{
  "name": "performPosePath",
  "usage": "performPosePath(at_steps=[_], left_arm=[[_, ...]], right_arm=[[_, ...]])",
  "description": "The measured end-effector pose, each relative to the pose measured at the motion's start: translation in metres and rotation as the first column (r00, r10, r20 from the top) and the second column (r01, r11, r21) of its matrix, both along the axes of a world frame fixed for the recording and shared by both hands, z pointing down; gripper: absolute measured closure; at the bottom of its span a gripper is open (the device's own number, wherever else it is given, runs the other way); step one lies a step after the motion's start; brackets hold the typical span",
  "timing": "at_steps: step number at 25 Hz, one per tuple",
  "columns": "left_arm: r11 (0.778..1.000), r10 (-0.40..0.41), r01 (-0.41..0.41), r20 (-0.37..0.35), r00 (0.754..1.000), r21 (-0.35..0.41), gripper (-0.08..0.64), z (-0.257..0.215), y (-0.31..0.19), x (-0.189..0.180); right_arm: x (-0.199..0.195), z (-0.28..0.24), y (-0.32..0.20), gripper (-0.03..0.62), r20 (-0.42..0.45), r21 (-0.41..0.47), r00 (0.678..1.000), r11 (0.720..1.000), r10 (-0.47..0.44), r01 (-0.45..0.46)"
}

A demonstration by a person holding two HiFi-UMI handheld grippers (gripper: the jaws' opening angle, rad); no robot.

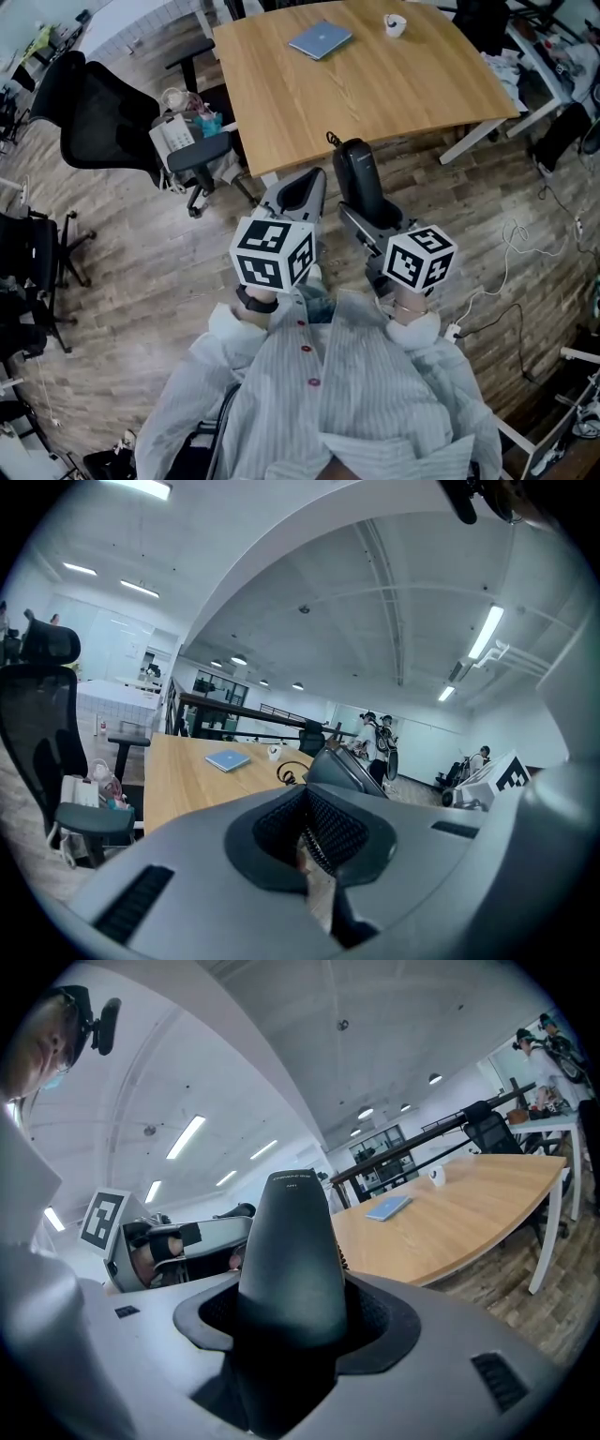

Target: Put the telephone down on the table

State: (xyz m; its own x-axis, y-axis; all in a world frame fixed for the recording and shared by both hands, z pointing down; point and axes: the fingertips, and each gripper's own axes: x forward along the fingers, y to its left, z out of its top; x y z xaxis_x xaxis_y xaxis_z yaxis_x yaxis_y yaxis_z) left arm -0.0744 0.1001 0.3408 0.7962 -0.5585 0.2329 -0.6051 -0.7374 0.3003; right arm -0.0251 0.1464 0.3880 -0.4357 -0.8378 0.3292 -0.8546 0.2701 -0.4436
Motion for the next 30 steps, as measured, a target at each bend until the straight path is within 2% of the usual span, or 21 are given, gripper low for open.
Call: performPosePath(at_steps=[7,12,30], left_arm=[[1.0,0.002,-0.002,0.006,1.0,-0.002,0.551,0.006,-0.018,-0.007],[1.0,-0.01,0.01,0.017,1.0,-0.005,0.551,0.011,-0.038,0.002],[0.99,-0.133,0.134,0.025,0.991,-0.045,0.551,0.018,-0.186,0.096]], right_arm=[[-0.001,0.006,-0.018,0.302,0.004,-0.009,1.0,1.0,0.018,-0.018],[0.011,0.011,-0.037,0.302,0.008,-0.011,1.0,1.0,0.015,-0.015],[0.107,0.011,-0.194,0.302,-0.007,-0.049,0.992,0.991,-0.123,0.123]])
